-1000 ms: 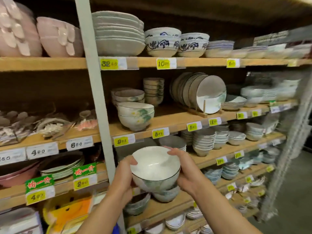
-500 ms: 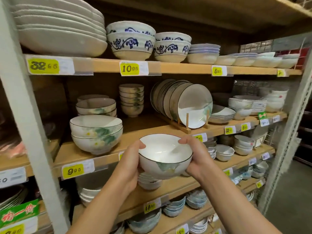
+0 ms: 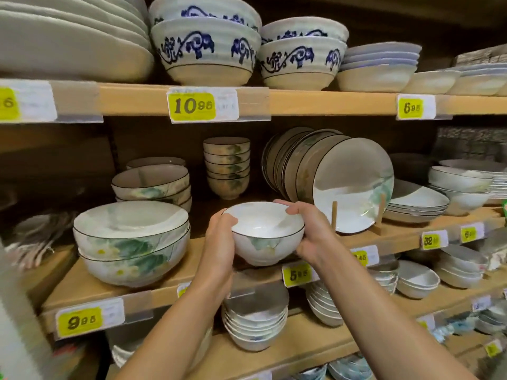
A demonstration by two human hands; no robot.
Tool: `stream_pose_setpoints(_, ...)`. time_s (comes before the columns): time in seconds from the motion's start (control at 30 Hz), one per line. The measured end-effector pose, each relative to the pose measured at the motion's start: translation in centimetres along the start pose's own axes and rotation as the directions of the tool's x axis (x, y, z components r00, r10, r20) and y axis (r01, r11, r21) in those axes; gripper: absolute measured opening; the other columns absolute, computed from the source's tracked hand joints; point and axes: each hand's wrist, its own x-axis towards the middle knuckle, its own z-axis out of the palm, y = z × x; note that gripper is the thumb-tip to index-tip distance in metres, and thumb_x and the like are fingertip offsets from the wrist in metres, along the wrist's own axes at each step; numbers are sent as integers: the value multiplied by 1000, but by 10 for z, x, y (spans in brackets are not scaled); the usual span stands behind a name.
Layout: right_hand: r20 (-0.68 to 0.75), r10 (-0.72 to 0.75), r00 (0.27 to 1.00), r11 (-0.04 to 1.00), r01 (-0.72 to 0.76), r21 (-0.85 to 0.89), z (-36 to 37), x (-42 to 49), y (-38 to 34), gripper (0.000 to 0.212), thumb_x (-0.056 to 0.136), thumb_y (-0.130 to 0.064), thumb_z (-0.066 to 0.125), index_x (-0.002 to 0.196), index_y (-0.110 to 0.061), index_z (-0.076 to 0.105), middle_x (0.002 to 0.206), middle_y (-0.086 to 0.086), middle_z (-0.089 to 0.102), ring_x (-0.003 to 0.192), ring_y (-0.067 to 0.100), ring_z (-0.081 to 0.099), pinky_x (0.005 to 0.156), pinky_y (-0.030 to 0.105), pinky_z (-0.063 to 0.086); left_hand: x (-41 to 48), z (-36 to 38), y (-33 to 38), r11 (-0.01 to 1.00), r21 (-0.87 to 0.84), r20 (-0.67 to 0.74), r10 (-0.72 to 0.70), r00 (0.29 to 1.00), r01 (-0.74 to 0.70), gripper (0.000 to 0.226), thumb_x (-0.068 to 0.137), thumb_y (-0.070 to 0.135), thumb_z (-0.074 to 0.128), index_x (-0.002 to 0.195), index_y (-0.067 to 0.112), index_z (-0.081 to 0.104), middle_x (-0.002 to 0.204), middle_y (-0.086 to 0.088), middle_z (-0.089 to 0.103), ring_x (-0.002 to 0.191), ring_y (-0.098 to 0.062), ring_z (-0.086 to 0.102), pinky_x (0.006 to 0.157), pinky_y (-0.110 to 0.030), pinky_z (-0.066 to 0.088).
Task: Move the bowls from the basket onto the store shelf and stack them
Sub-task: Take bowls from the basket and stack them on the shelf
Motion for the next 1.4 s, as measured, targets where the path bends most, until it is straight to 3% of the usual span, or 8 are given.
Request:
stream_pose_setpoints(0.13, 41, 19, 999, 999, -20, 38, 1, 29, 5, 45, 81, 1, 41, 122, 1, 60, 120, 25, 62, 108, 42, 60, 86, 46, 53, 14, 5, -7, 998, 50, -68, 43, 997, -40, 48, 75, 30, 50, 121, 22, 58, 120, -6, 66, 110, -21, 61, 101, -46, 48)
stream_pose_setpoints(0.27, 50, 49, 998, 997, -52, 55, 1, 49, 9, 31, 78, 3, 45, 104, 2, 62, 97, 24, 69, 88, 38, 66, 66, 40, 56, 7, 15, -17, 997, 74, -176, 38, 984, -25, 86, 66, 37, 59, 147, 31, 30, 134, 2, 55, 120, -18, 54, 108, -42, 42)
stream_pose_setpoints(0.4, 78, 91, 993, 995, -95, 41, 1, 59, 14, 27, 78, -3, 49, 99, -4, 65, 92, 22, 71, 82, 35, 68, 64, 38, 57, 5, 29, -29, 992, 109, -233, 92, 968, -69, 84, 83, 25, 64, 150, 39, 15, 133, 5, 53, 113, -10, 53, 93, -28, 44)
stream_pose_setpoints(0.47, 108, 100, 989, 995, -102, 10, -1, 61, 17, 29, 78, -7, 50, 103, -6, 66, 95, 20, 72, 87, 35, 68, 71, 41, 58, 9, 31, -32, 990, 117, -258, 107, 960, -79, 77, 86, 22, 59, 149, 39, 18, 131, 6, 53, 109, -6, 53, 85, -25, 44)
stream_pose_setpoints(0.67, 249, 160, 955, 979, -122, -162, -3, 78, -2, 28, 82, -3, 48, 105, -3, 65, 108, 20, 70, 102, 35, 65, 97, 48, 50, 13, 26, -30, 989, 139, -266, 90, 960, -54, 72, 69, 25, 56, 139, 31, 41, 124, 1, 62, 114, -19, 57, 103, -42, 45)
stream_pose_setpoints(1.03, 270, 165, 949, 979, -125, -159, -5, 72, 0, 41, 78, 0, 48, 114, -9, 65, 114, 20, 67, 109, 36, 62, 100, 49, 47, 42, -2, -4, 993, -47, -108, -116, 987, 111, 58, 68, 5, 35, 120, 4, 63, 113, -16, 71, 107, -33, 64, 80, -39, 54)
stream_pose_setpoints(1.23, 228, 142, 963, 982, -108, -157, 0, 69, 7, 41, 80, 2, 43, 114, -6, 66, 114, 23, 66, 109, 39, 61, 98, 50, 48, 15, 14, -34, 989, -42, -401, 116, 909, -144, 57, 86, 23, 56, 141, 13, 44, 97, 7, 68, 93, -9, 63, 81, -29, 48)
stream_pose_setpoints(1.4, 233, 54, 971, 979, -6, -205, -8, 59, 19, 40, 80, -5, 48, 114, -21, 59, 111, 9, 65, 104, 27, 61, 86, 39, 53, 19, 23, -32, 993, 21, -334, 116, 936, -116, 45, 83, 7, 46, 126, 15, 54, 113, -5, 67, 102, -19, 62, 87, -35, 50)
